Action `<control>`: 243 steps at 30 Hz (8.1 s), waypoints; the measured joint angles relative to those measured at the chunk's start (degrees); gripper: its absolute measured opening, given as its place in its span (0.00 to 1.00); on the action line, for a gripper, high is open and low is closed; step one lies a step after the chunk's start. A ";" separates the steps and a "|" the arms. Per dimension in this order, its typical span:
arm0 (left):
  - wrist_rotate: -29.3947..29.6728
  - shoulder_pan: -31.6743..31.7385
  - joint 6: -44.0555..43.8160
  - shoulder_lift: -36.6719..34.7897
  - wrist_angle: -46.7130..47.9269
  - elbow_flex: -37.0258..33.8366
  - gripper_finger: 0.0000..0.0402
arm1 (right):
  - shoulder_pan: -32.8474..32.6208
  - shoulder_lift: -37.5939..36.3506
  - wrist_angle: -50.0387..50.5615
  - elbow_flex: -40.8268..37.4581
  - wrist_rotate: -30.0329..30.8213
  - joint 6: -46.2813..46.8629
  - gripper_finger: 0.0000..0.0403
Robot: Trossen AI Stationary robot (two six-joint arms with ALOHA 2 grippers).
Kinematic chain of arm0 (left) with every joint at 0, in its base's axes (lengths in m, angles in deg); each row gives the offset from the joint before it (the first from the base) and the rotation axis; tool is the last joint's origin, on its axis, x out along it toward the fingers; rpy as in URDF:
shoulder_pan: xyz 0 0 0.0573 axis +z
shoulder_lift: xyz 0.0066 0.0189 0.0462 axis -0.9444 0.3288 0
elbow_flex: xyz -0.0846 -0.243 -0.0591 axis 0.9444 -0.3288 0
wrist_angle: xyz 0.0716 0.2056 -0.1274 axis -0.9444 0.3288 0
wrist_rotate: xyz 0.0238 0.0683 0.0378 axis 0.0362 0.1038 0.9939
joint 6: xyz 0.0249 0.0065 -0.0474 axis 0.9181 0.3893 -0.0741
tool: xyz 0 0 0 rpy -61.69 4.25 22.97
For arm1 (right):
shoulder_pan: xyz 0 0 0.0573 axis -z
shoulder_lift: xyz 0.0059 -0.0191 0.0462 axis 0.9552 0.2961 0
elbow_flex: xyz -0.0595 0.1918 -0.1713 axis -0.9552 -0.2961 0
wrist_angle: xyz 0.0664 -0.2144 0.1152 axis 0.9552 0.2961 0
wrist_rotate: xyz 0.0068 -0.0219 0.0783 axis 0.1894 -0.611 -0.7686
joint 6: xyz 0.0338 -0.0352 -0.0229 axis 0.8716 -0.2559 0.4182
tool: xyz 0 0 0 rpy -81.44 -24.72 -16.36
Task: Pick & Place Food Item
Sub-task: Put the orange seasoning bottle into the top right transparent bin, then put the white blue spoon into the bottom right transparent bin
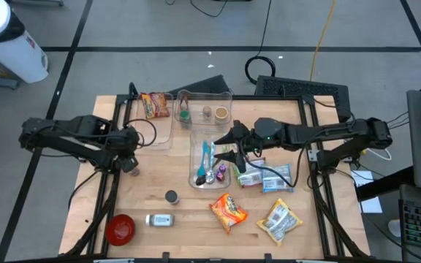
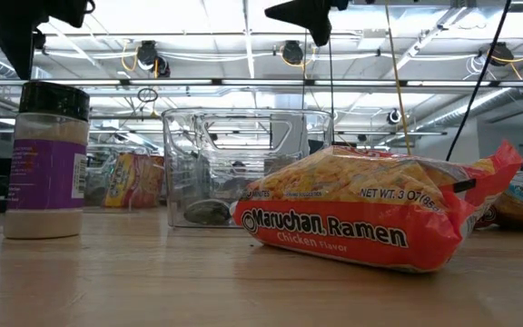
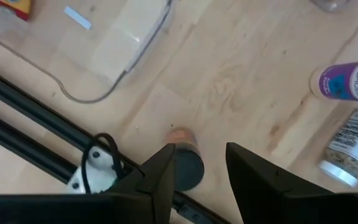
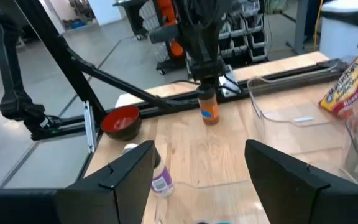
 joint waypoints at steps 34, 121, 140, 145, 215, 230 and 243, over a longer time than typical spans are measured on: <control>-6.74 3.10 2.99 0.61 -4.06 -14.43 0.88 | -0.09 -0.57 -0.37 -0.04 -0.07 3.02 0.60; -13.57 10.30 25.26 18.64 0.28 18.17 0.51 | -0.09 -0.57 1.69 -0.06 -0.04 2.58 0.60; -6.17 26.97 49.64 48.23 -0.01 58.14 0.51 | -0.09 -0.57 15.74 -0.06 0.02 4.24 0.60; -6.13 30.95 51.58 52.56 -0.02 64.87 0.51 | 0.08 -0.57 17.04 -0.06 0.05 2.09 0.60; 3.19 41.55 71.65 77.39 -3.02 65.20 0.51 | 18.27 -4.36 24.62 -0.06 -4.48 -0.32 0.60; 5.89 41.62 70.03 77.94 -3.52 65.20 0.65 | 18.27 -4.33 23.59 -2.68 -4.56 -0.19 0.60; 8.07 40.23 67.46 78.00 -3.60 67.91 0.63 | 18.29 -4.31 13.89 -9.90 -10.71 5.97 0.60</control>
